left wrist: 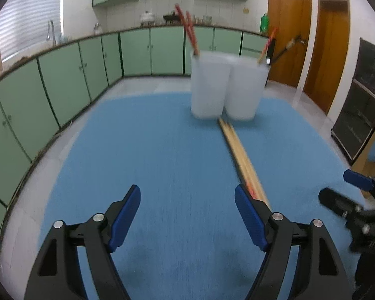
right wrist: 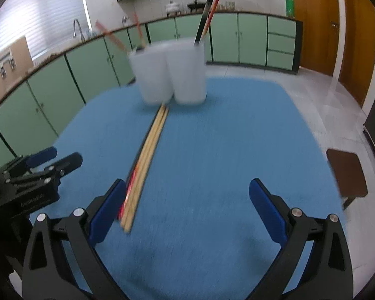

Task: Organize utensils
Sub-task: 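Open both tools and pull them back from the holder, then grasp a plain wooden chopstick with the right tool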

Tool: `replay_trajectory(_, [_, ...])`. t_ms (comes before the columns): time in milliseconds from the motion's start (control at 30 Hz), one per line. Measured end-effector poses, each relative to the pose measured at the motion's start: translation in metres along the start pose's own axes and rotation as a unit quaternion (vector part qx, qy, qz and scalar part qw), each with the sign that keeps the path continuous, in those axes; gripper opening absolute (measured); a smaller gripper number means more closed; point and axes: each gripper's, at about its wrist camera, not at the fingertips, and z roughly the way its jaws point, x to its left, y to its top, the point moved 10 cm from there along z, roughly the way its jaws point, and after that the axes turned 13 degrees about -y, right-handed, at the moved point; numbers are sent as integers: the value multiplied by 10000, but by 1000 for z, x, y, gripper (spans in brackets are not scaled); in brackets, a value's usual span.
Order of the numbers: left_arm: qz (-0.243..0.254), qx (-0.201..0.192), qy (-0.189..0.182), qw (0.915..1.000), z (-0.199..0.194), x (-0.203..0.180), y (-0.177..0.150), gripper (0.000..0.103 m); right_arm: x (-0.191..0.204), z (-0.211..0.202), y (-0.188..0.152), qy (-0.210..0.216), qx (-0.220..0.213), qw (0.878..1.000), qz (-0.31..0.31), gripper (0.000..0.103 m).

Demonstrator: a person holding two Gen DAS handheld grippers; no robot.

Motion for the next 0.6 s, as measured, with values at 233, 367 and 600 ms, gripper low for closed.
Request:
replay_trajectory(233, [52,198,142,9997,4,2,-30,76,25,8,-32,-15,235,9995,-194,95])
replay_trajectory(367, [15,231,169,9996,5,3,-33,76,33,9,-37,-68,268,9990,-338,95])
replay_trajectory(600, [-41,152,133,9998,3,5,-34,76,35,11,-37,-163,315,9984,-436,82])
